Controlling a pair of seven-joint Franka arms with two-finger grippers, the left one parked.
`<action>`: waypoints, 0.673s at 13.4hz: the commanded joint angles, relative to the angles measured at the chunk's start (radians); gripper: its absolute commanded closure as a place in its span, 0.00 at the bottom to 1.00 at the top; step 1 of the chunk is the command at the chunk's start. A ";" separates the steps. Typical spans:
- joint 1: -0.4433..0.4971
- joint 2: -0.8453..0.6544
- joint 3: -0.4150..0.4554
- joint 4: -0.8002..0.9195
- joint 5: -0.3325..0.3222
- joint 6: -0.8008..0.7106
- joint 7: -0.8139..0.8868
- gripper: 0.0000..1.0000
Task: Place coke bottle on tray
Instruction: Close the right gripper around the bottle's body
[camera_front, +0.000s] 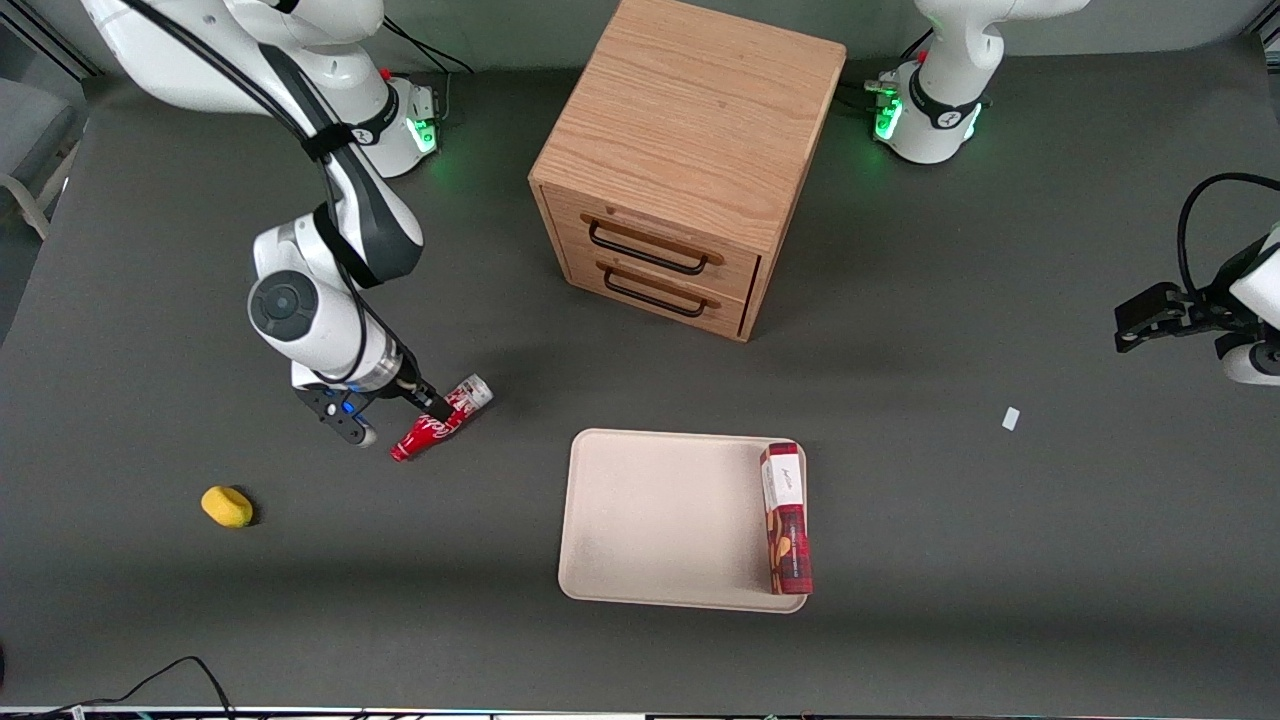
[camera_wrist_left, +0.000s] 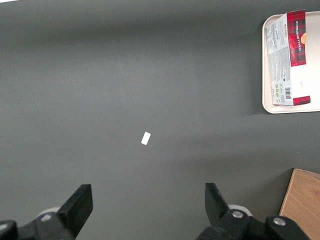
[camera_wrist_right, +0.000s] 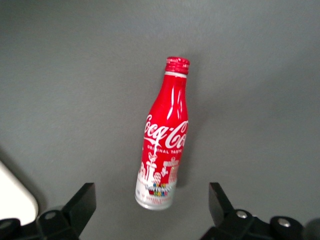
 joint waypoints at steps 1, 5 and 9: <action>-0.004 0.070 0.002 0.013 -0.062 0.061 0.103 0.00; -0.007 0.138 0.002 0.012 -0.137 0.115 0.191 0.00; -0.010 0.175 -0.001 0.010 -0.137 0.152 0.192 0.03</action>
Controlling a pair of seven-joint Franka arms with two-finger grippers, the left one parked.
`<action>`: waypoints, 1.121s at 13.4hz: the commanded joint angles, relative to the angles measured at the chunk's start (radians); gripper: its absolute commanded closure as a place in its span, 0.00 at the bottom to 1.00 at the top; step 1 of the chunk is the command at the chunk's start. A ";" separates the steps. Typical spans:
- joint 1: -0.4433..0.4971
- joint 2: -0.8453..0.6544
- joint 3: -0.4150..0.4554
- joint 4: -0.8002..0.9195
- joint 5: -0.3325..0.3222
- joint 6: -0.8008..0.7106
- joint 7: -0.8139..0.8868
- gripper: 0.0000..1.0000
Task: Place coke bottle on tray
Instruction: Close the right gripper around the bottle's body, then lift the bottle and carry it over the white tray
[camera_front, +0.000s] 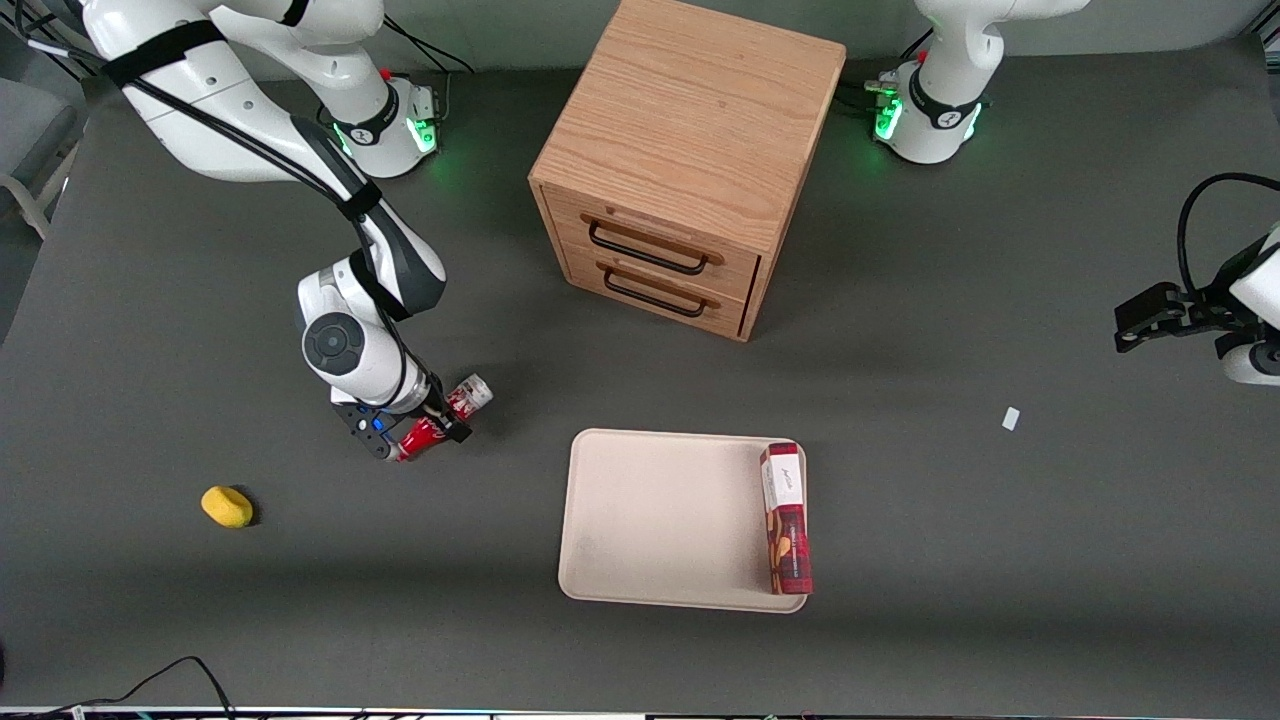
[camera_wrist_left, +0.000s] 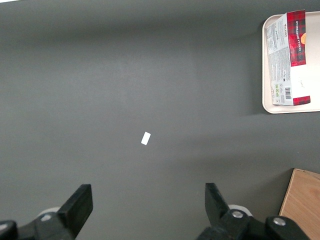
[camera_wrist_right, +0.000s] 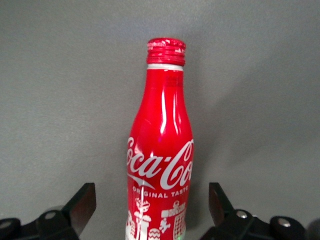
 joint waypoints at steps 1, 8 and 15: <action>-0.006 0.024 0.005 0.009 -0.034 0.034 0.038 0.10; -0.006 0.054 -0.003 0.015 -0.044 0.063 0.035 0.44; 0.001 0.037 0.018 0.193 -0.044 -0.116 -0.005 0.89</action>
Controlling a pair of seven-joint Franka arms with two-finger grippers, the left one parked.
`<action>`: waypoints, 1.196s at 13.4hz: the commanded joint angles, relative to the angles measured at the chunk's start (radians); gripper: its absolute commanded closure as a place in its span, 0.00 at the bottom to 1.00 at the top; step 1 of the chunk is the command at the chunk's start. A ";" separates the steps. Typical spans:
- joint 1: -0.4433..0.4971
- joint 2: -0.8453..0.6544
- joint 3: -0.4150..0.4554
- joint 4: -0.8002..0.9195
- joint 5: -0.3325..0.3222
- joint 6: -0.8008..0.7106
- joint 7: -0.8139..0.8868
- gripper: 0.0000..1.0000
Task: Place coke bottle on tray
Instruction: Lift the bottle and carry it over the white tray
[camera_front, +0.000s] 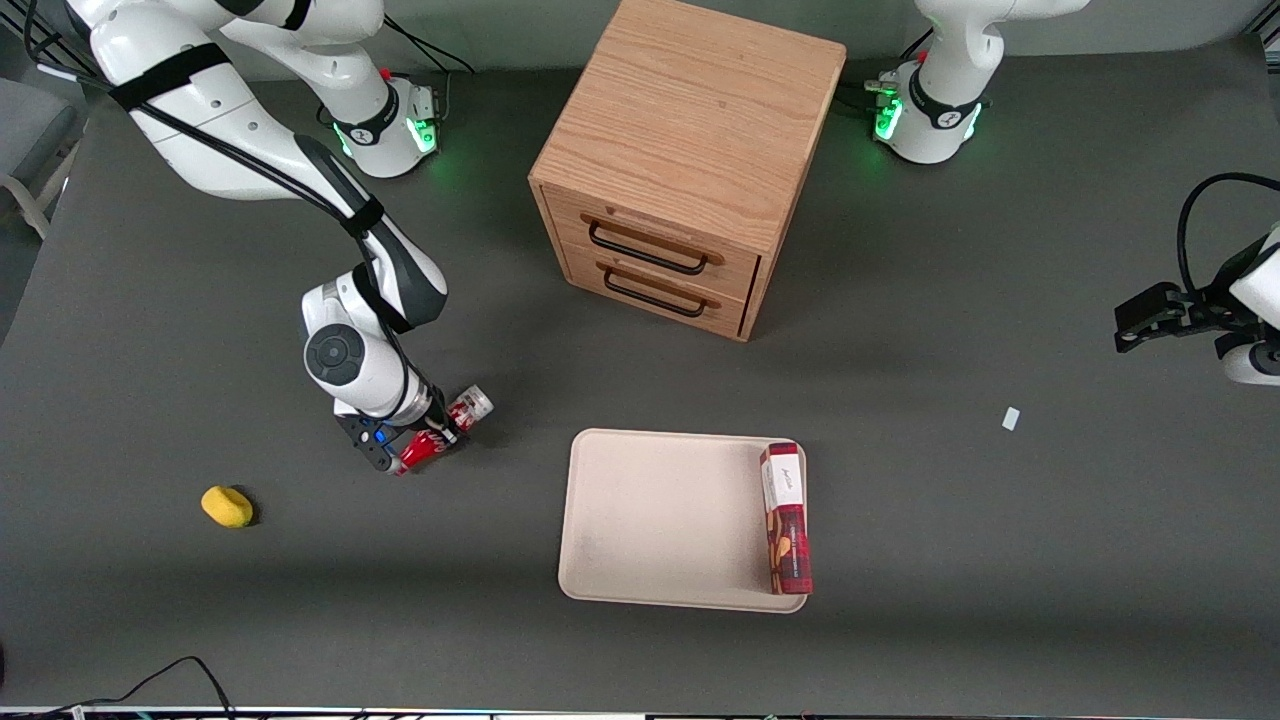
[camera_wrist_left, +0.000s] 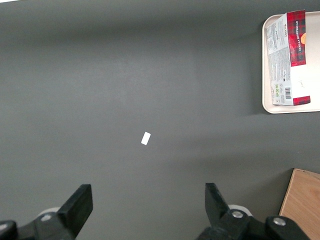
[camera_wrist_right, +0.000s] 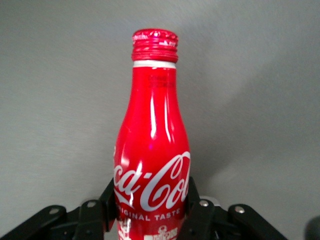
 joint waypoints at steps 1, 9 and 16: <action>0.005 -0.002 0.042 0.189 -0.025 -0.215 -0.070 0.89; 0.085 0.088 0.102 0.756 -0.022 -0.637 -0.426 0.89; 0.255 0.333 0.105 1.024 -0.016 -0.494 -0.646 0.88</action>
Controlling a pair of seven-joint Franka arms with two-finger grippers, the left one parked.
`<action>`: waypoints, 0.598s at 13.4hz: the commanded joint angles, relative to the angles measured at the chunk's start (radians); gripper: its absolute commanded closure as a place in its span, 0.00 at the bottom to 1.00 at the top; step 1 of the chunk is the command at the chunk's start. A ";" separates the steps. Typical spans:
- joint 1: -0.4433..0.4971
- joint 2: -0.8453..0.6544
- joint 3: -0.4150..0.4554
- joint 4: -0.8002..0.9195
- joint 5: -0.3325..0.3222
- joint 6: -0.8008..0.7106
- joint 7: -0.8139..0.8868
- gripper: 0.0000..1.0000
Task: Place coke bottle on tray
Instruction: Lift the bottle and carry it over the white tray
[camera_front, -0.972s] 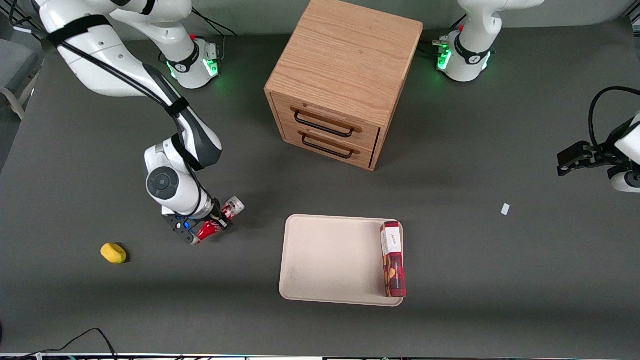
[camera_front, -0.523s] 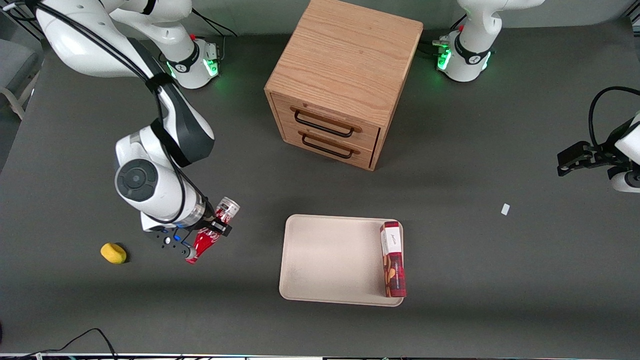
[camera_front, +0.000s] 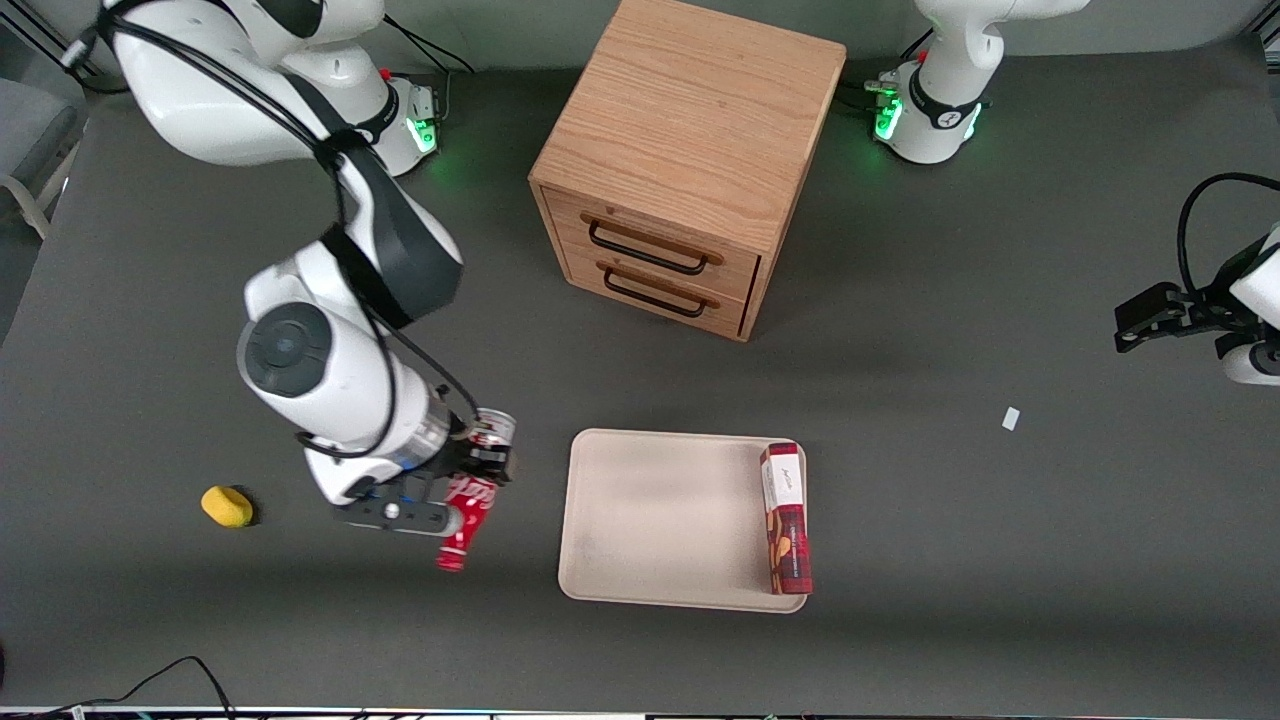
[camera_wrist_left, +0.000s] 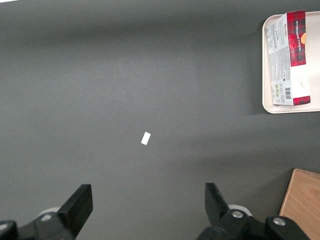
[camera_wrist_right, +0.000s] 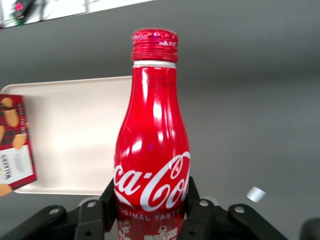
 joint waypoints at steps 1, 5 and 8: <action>0.080 0.152 0.001 0.107 -0.010 0.116 -0.041 0.88; 0.116 0.272 -0.016 0.104 -0.017 0.233 -0.041 0.87; 0.126 0.319 -0.043 0.103 -0.018 0.247 -0.042 0.74</action>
